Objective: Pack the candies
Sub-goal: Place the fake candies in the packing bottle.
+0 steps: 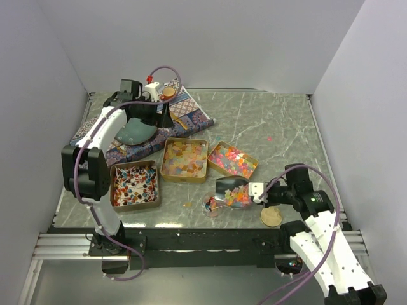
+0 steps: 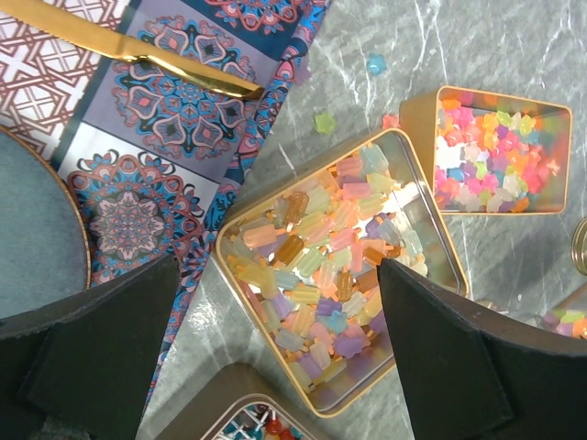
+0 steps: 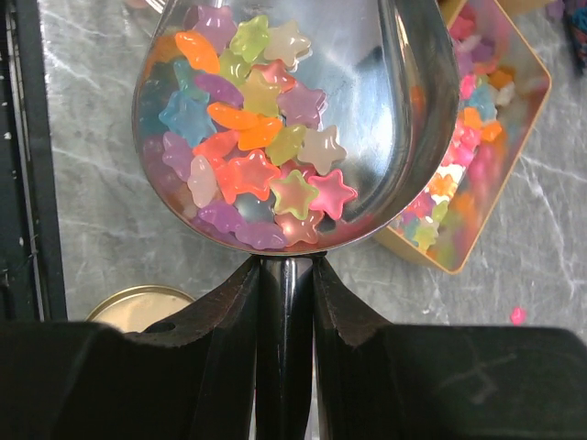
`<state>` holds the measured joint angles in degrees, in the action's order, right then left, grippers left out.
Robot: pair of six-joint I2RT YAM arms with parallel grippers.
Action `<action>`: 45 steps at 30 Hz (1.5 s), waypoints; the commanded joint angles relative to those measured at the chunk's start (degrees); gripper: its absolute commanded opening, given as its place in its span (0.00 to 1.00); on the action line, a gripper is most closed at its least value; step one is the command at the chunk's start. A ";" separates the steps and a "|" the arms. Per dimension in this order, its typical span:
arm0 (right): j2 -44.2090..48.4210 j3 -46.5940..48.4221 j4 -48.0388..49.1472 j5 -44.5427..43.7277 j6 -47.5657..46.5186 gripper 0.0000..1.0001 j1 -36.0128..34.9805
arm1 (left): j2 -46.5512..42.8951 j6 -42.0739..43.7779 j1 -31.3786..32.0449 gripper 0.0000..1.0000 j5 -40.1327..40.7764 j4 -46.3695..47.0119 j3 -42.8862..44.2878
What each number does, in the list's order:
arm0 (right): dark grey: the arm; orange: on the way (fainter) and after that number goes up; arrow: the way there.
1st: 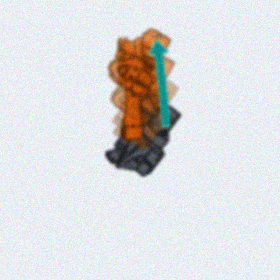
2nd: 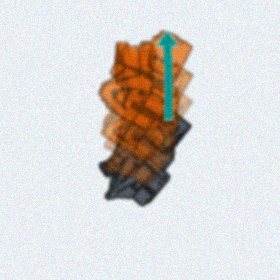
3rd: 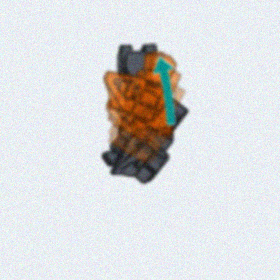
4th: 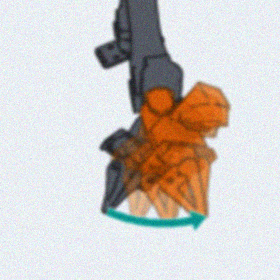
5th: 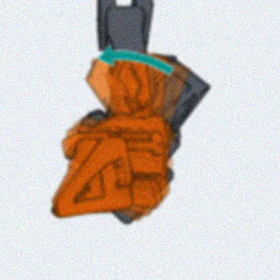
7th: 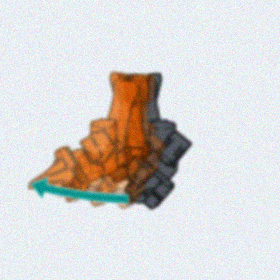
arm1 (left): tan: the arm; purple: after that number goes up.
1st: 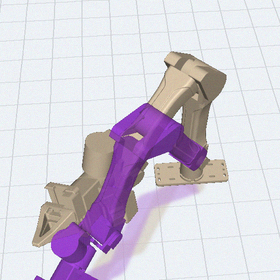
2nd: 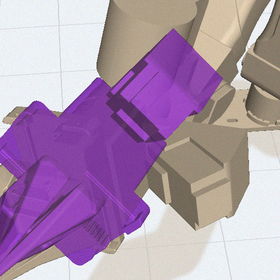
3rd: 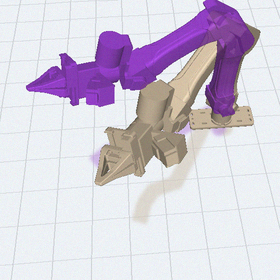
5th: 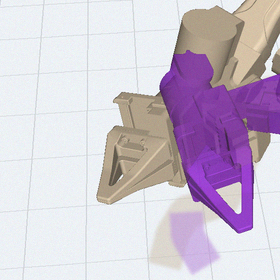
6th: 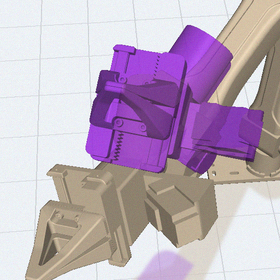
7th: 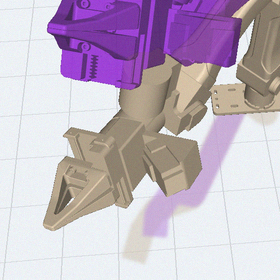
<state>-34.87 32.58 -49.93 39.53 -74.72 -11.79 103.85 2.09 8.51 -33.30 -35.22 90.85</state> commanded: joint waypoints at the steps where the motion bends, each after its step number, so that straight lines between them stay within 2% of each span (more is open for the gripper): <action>1: -0.11 3.02 -0.51 0.38 -4.38 0.00 -2.61 | -3.30 -1.20 -1.22 0.97 -0.63 2.08 -0.84; 9: -3.44 7.23 -3.33 -9.36 -4.04 0.00 -11.23 | -4.80 -1.65 -2.71 0.97 -2.56 3.75 -4.36; 12: -5.64 9.25 -2.63 -12.88 -1.75 0.00 -14.22 | -6.03 -5.07 -2.98 0.97 -3.61 5.69 -6.47; 16: -9.68 12.07 -3.42 -15.18 1.15 0.00 -17.29 | -8.05 -5.43 -3.15 0.97 -4.93 5.60 -7.96; 24: -11.44 12.42 -3.41 -20.98 3.26 0.00 -24.58 | -10.51 -7.71 -3.85 0.97 -8.27 7.10 -11.57; 45: -18.12 21.65 -11.32 -31.00 6.69 0.00 -29.42 | -13.85 -13.60 -4.56 0.97 -14.16 13.07 -14.64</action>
<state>-52.73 50.46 -58.52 11.40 -68.34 -39.46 92.90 -10.37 4.29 -44.86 -25.32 77.28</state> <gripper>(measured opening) 0.310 0.968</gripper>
